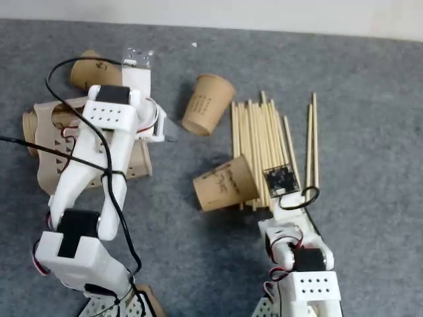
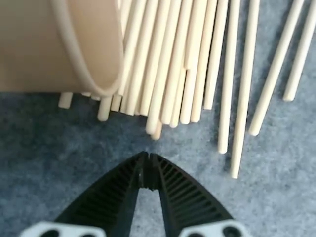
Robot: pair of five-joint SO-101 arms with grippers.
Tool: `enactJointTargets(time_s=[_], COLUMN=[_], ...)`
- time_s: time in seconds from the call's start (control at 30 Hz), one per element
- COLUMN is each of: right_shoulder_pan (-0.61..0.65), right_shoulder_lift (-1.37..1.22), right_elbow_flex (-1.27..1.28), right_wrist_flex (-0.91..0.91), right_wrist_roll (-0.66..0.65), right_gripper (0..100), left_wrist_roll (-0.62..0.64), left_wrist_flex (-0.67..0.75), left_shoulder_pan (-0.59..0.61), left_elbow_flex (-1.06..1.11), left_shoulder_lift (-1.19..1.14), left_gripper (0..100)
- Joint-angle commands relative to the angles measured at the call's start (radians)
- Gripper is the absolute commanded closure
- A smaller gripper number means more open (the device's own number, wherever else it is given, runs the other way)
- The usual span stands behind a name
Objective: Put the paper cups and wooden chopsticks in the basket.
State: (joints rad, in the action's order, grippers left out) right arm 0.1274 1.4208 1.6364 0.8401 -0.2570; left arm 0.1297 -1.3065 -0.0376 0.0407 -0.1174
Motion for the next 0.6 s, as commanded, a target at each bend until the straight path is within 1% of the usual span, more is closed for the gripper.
enactJointTargets(time_s=[0.0, 0.13, 0.3, 0.4, 0.57], right_shoulder_pan=[0.005, 0.005, 0.005, 0.005, 0.005], right_shoulder_lift=[-0.004, -0.004, -0.004, -0.004, -0.004], right_elbow_flex=[-0.004, -0.004, -0.004, -0.004, -0.004], right_wrist_flex=[-0.013, -0.013, -0.013, -0.013, -0.013], right_wrist_roll=[0.003, 0.003, 0.003, 0.003, 0.003], right_gripper=[97.1, 97.1, 97.1, 97.1, 97.1], left_wrist_roll=[-0.011, -0.044, -0.124, -0.127, -0.126], left_wrist_flex=[0.025, 0.023, 0.014, -0.011, -0.117], left_shoulder_pan=[-0.104, -0.176, -0.222, -0.248, -0.285], left_elbow_flex=[0.024, 0.005, -0.099, -0.208, -0.447], left_shoulder_lift=[0.001, -0.079, -0.318, -0.475, -0.682], left_gripper=[67, 67, 67, 67, 67])
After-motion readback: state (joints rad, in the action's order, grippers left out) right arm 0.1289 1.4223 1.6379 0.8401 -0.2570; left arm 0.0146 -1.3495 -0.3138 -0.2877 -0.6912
